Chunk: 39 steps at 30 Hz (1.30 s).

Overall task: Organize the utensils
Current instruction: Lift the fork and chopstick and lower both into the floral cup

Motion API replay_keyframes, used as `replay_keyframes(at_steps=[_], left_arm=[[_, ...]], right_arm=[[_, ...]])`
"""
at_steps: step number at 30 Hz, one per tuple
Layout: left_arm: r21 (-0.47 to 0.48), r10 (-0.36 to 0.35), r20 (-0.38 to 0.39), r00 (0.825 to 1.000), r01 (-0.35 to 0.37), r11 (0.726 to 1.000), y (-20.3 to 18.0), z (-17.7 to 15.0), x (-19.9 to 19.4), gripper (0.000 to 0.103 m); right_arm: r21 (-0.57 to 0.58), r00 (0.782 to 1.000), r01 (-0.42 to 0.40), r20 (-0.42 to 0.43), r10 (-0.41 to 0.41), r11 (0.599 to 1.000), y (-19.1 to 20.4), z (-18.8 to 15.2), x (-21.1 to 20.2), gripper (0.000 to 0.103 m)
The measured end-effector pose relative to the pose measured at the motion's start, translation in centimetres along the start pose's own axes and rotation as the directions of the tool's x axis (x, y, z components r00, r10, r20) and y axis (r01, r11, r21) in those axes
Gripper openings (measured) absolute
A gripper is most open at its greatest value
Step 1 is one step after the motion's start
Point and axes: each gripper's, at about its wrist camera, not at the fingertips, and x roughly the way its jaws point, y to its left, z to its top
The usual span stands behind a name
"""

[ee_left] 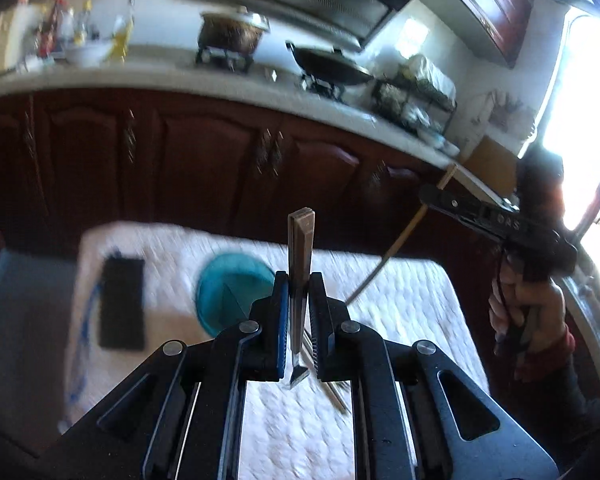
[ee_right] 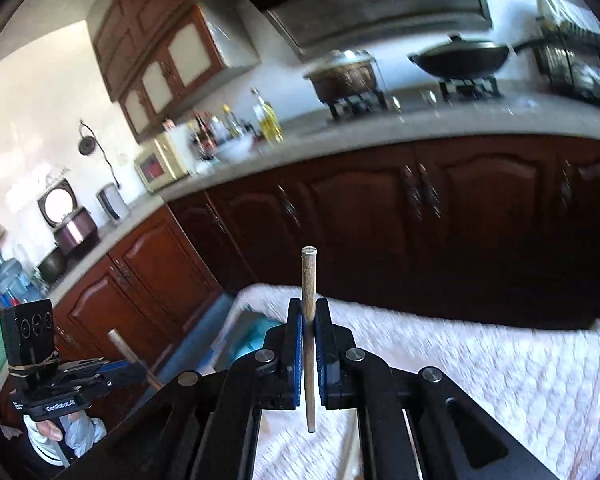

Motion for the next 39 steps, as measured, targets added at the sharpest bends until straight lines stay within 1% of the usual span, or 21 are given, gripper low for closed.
replay_keyframes(at_steps=[4, 7, 9, 11, 13, 16, 23, 30, 34, 36, 38, 39], left_arm=[[-0.001, 0.053, 0.035, 0.998, -0.053, 0.999, 1.4, 1.7, 0.6, 0.008], [-0.002, 0.103, 0.044, 0.994, -0.103, 0.995, 2.3, 2.1, 1.8, 0.008], [-0.011, 0.132, 0.044, 0.990, -0.132, 0.991, 3.2, 2.0, 2.9, 0.008], [-0.025, 0.142, 0.038, 0.989, -0.141, 0.990, 3.8, 2.0, 3.8, 0.008], [-0.037, 0.150, 0.026, 0.988, -0.149, 0.988, 4.3, 1.7, 4.9, 0.008], [-0.037, 0.180, 0.008, 0.984, -0.180, 0.983, 4.9, 1.1, 6.7, 0.008], [-0.077, 0.195, -0.047, 0.980, -0.198, 0.977, 6.5, 0.0, 9.6, 0.008], [-0.097, 0.210, -0.080, 0.974, -0.218, 0.971, 7.0, -0.7, 11.0, 0.008], [-0.103, 0.214, -0.088, 0.973, -0.223, 0.969, 7.1, -0.9, 11.4, 0.008], [-0.110, 0.222, -0.082, 0.972, -0.231, 0.967, 7.3, -0.9, 11.5, 0.009], [-0.118, 0.229, -0.075, 0.970, -0.237, 0.964, 7.5, -0.8, 11.3, 0.012], [-0.122, 0.229, -0.071, 0.971, -0.237, 0.964, 7.5, -0.8, 11.1, 0.015]], right_arm=[[-0.027, 1.000, -0.011, 0.028, 0.012, 1.000, 2.4, 1.8, 1.7, 0.005], [-0.056, 0.999, 0.015, 0.030, -0.013, 0.998, 3.7, 2.5, 3.7, 0.005], [-0.063, 0.999, 0.026, 0.023, -0.024, 0.998, 4.0, 2.5, 5.2, 0.005], [-0.065, 0.999, 0.030, 0.013, -0.029, 0.997, 4.1, 2.4, 6.6, 0.005], [-0.082, 0.999, 0.053, 0.003, -0.053, 0.995, 4.2, 2.0, 8.1, 0.005], [-0.092, 0.997, 0.061, -0.037, -0.064, 0.994, 4.2, 1.4, 10.4, 0.005], [-0.070, 0.987, 0.040, -0.153, -0.051, 0.997, 2.9, -1.0, 15.0, 0.005], [-0.039, 0.972, 0.039, -0.229, -0.047, 0.998, 2.1, -2.5, 18.4, 0.005], [-0.028, 0.972, 0.042, -0.229, -0.047, 0.999, 1.7, -2.8, 18.9, 0.005], [-0.021, 0.967, 0.046, -0.250, -0.050, 0.999, 1.4, -2.9, 19.2, 0.005], [-0.014, 0.961, 0.056, -0.270, -0.058, 0.998, 1.2, -3.2, 19.4, 0.007], [-0.012, 0.961, 0.055, -0.272, -0.056, 0.998, 1.2, -3.3, 19.4, 0.009]])
